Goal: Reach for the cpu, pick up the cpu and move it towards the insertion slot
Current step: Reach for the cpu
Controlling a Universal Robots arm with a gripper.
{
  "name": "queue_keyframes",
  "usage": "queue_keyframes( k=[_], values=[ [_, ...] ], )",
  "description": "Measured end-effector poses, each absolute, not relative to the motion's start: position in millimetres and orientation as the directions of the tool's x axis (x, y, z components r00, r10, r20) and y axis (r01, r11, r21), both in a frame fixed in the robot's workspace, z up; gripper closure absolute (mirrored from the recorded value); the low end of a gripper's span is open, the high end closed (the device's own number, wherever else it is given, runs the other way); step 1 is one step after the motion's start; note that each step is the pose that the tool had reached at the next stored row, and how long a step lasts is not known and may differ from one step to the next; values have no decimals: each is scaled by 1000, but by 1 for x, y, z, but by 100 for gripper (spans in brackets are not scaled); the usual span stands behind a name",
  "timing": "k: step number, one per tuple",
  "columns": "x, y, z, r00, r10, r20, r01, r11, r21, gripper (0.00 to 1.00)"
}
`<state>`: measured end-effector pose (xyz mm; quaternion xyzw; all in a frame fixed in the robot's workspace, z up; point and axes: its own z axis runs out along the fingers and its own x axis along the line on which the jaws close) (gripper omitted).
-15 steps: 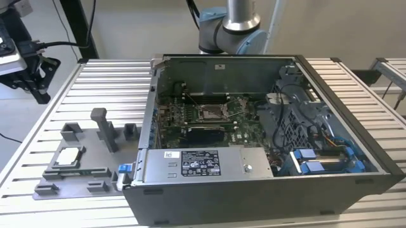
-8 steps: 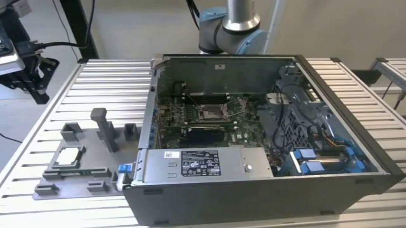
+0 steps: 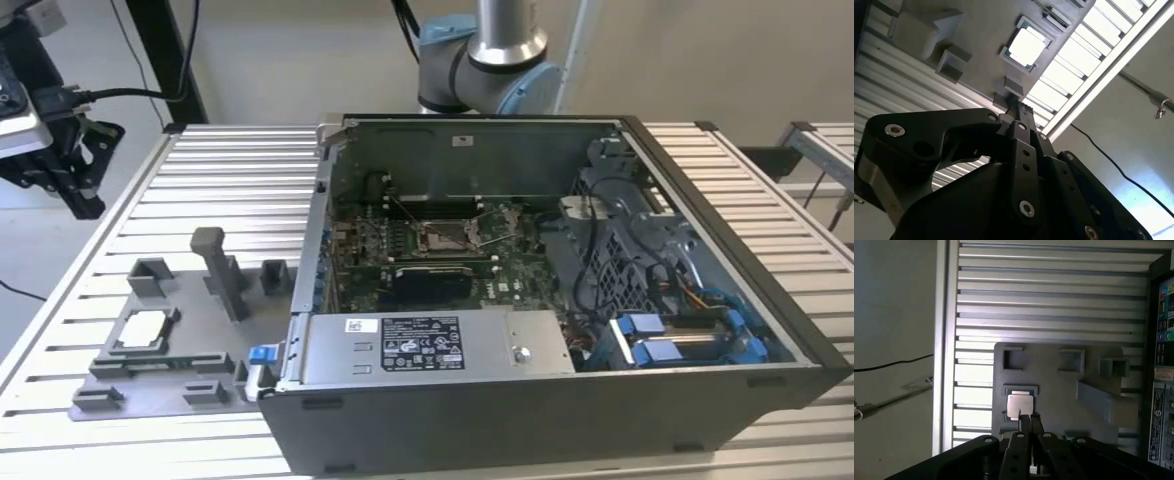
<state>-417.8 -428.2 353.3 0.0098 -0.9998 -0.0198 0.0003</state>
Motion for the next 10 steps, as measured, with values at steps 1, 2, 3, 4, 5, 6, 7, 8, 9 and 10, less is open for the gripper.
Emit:
queue_keyframes(
  k=[1, 2, 3, 4, 5, 6, 7, 8, 9, 10],
  values=[
    [-418, -428, 353, -1000, -20, 0, -19, 999, 39, 0],
    [-418, -428, 353, -1000, -20, 0, -19, 999, 39, 0],
    [-418, -428, 353, -1000, -20, 0, -20, 999, 39, 0],
    [-418, -428, 353, -1000, -20, 0, -20, 999, 39, 0],
    [-418, -428, 353, -1000, -20, 0, -20, 999, 39, 0],
    [-418, -428, 353, -1000, -20, 0, -20, 999, 39, 0],
    [-418, -428, 353, -1000, -20, 0, -20, 999, 39, 0],
    [-418, -428, 353, -1000, -20, 0, -20, 999, 39, 0],
    [-418, -428, 353, -1000, -20, 0, -19, 999, 39, 0],
    [-418, -428, 353, -1000, -20, 0, -19, 999, 39, 0]
  ],
)
